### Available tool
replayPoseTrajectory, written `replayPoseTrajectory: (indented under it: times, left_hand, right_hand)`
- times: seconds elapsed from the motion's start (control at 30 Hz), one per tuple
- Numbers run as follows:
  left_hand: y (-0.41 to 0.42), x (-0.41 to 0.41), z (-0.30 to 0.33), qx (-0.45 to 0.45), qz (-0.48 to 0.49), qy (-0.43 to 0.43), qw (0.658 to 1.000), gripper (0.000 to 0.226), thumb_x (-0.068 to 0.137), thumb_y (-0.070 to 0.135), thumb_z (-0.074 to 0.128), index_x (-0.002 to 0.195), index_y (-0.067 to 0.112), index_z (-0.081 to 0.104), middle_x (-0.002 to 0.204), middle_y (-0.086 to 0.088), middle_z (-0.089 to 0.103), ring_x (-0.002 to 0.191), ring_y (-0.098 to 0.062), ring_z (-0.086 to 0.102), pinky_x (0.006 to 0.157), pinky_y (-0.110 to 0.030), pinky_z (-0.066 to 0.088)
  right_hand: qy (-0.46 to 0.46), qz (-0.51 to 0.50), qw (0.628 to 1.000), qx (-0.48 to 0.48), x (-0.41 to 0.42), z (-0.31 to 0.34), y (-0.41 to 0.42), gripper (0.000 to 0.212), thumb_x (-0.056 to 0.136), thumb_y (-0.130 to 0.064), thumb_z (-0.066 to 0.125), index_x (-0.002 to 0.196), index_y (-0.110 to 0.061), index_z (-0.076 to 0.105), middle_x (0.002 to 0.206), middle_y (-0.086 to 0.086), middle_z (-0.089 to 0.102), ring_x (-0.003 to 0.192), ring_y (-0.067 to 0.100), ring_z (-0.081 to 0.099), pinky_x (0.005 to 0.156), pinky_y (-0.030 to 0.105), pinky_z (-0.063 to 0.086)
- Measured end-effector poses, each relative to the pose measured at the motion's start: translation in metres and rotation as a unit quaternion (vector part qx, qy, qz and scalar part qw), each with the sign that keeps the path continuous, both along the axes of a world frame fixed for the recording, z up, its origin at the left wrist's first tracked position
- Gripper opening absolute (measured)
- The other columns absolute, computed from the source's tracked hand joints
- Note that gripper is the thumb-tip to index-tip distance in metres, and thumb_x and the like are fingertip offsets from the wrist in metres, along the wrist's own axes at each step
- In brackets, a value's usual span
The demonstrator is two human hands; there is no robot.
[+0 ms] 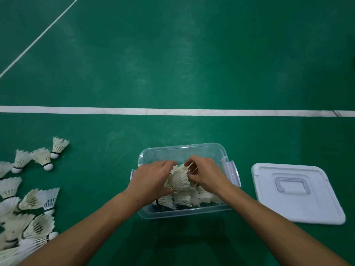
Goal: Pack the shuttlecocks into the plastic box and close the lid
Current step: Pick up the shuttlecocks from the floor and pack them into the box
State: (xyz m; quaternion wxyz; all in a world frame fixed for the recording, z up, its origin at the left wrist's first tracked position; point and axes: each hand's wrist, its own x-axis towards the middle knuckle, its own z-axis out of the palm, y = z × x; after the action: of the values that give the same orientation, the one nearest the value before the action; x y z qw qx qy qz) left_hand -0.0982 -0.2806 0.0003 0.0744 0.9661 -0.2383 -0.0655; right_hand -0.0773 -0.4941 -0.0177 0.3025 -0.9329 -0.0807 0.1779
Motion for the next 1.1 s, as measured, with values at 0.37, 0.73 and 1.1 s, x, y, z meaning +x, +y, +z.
replayPoseTrajectory:
  times: [0.37,0.73,1.1]
  left_hand:
    - [0.062,-0.029,0.053,-0.355,0.176,0.029,0.918,0.060,0.076,0.043,0.090,0.128,0.028,0.063,0.119,0.020,0.068,0.104,-0.004,0.066,0.079,-0.025,0.056]
    - [0.229,-0.087,0.024,-0.366,0.377,-0.024,0.850,0.053,0.077,0.037,0.091,0.121,0.031,0.063,0.110,0.016,0.073,0.095,-0.008,0.069,0.072,-0.036,0.060]
    - [0.349,-0.129,-0.008,-0.298,0.472,-0.002,0.830,0.062,0.077,0.032,0.092,0.131,0.024,0.062,0.117,0.010,0.067,0.101,-0.006,0.066,0.084,-0.036,0.059]
  right_hand:
    - [-0.080,0.021,0.993,0.081,-0.007,0.076,0.034,0.028,0.094,-0.028,0.076,0.120,-0.024,0.067,0.105,-0.011,0.073,0.092,0.001,0.069,0.087,0.031,0.061]
    - [-0.061,0.197,0.973,0.102,-0.008,0.067,0.213,0.031,0.091,-0.032,0.078,0.118,-0.024,0.067,0.103,-0.009,0.075,0.089,0.009,0.072,0.087,0.038,0.060]
    - [0.005,0.277,0.958,0.070,-0.008,0.014,0.350,0.028,0.093,-0.029,0.075,0.117,-0.020,0.066,0.107,-0.004,0.076,0.095,0.017,0.071,0.089,0.044,0.058]
